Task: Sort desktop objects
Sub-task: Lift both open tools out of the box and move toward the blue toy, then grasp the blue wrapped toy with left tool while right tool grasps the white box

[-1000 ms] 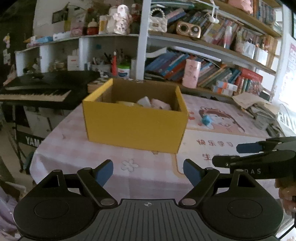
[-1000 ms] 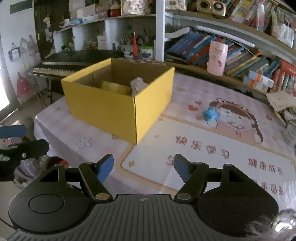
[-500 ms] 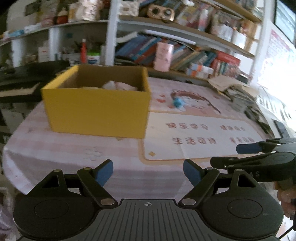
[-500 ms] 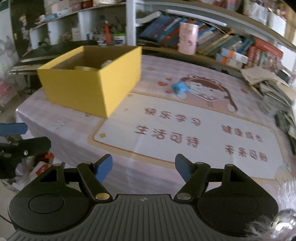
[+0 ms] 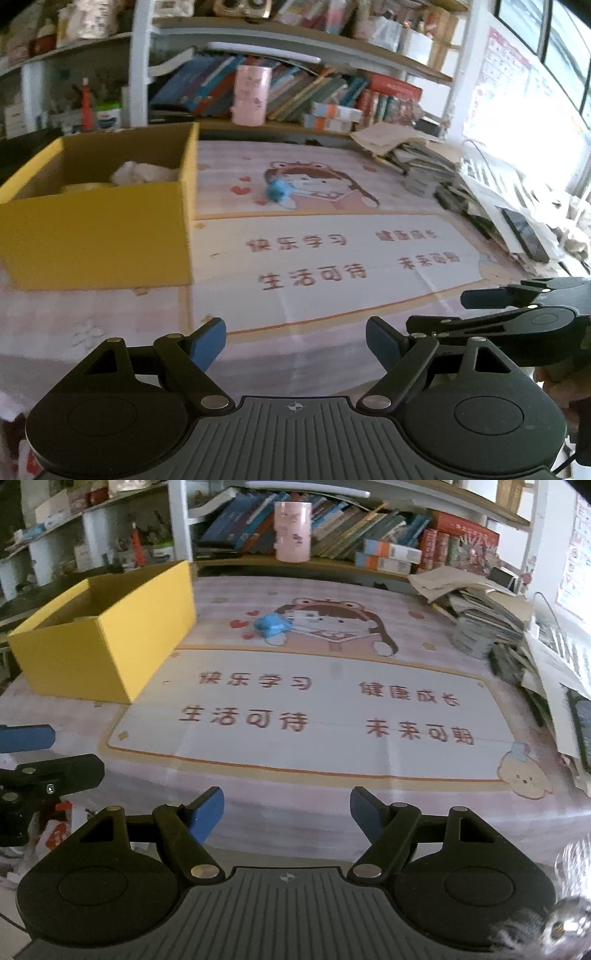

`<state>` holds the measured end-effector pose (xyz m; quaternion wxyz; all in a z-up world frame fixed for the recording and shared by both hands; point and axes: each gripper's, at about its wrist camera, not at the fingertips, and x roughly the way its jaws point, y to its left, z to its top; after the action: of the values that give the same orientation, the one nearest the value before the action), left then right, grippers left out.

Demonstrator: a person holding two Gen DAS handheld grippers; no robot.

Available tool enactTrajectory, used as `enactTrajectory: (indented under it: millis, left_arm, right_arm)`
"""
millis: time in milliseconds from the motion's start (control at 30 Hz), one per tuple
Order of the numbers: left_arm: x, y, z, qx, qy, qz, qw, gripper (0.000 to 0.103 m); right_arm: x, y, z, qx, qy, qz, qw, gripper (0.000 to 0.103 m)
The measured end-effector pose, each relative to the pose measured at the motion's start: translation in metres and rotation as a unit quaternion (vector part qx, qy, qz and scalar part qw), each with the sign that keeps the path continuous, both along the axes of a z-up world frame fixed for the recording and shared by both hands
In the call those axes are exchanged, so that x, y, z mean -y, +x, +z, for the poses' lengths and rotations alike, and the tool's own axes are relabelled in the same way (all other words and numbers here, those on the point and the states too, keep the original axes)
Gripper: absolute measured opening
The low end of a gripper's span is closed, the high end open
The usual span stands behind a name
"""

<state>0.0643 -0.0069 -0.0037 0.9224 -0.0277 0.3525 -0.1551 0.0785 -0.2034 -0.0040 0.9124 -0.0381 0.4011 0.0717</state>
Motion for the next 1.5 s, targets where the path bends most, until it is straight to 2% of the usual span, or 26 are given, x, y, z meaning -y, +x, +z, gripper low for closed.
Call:
enactTrajectory:
  millis: [233, 400, 1200, 1500]
  left_arm:
    - [0.027, 0.020, 0.001, -0.002, -0.004, -0.025, 0.9997, 0.086]
    - [0.038, 0.037, 0.001, -0.004, -0.001, -0.025, 0.9997, 0.086]
    - [0.097, 0.134, -0.002, -0.009, 0.033, 0.022, 0.9992, 0.086]
    - [0.098, 0.174, -0.008, -0.005, 0.057, 0.076, 0.9955, 0.085]
  right_arm:
    - [0.021, 0.016, 0.001, -0.001, 0.000, -0.019, 1.000, 0.073]
    - [0.031, 0.034, 0.002, 0.000, 0.002, -0.019, 1.000, 0.073]
    - [0.084, 0.158, 0.003, 0.013, 0.032, 0.014, 0.999, 0.073]
    - [0.086, 0.207, 0.001, 0.018, 0.036, 0.041, 0.998, 0.073]
